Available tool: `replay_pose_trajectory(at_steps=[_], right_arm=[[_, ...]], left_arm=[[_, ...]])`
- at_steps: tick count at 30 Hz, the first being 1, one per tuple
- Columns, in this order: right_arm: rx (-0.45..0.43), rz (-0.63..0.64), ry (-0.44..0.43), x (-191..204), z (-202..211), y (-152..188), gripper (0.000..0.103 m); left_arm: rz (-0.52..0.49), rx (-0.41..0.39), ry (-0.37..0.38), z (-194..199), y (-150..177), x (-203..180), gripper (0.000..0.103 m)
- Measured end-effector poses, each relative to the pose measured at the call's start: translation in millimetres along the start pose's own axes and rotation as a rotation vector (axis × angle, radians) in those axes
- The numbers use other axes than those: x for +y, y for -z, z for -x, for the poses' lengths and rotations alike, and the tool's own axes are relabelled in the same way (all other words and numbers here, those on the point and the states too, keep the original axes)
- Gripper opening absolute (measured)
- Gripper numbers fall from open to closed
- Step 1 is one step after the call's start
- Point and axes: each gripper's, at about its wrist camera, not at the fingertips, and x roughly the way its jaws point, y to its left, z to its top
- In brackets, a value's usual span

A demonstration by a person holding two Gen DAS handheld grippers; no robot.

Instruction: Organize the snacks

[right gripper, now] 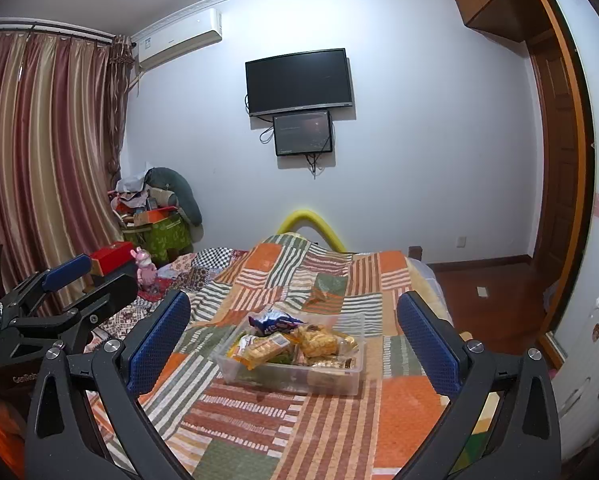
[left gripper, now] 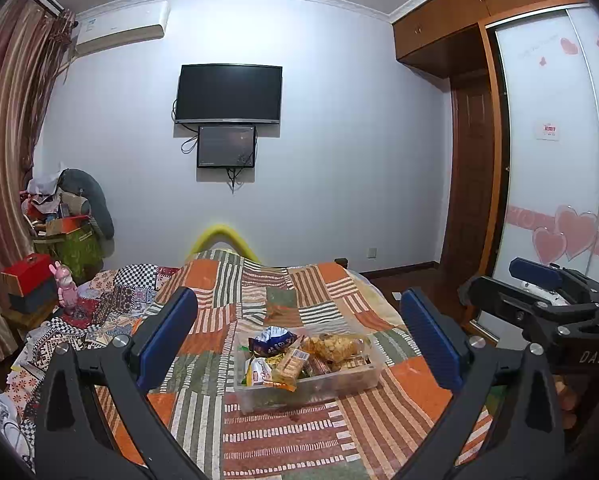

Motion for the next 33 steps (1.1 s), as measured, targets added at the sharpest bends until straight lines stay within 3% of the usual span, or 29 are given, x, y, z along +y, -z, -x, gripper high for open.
replay_pose_trajectory(at_steps=[33], right_arm=[[-0.003, 0.035, 0.046, 1.1, 5.5, -2.0, 0.103]], left_arm=[[0.016, 0.03, 0.047, -1.8, 2.9, 3.5, 0.103]])
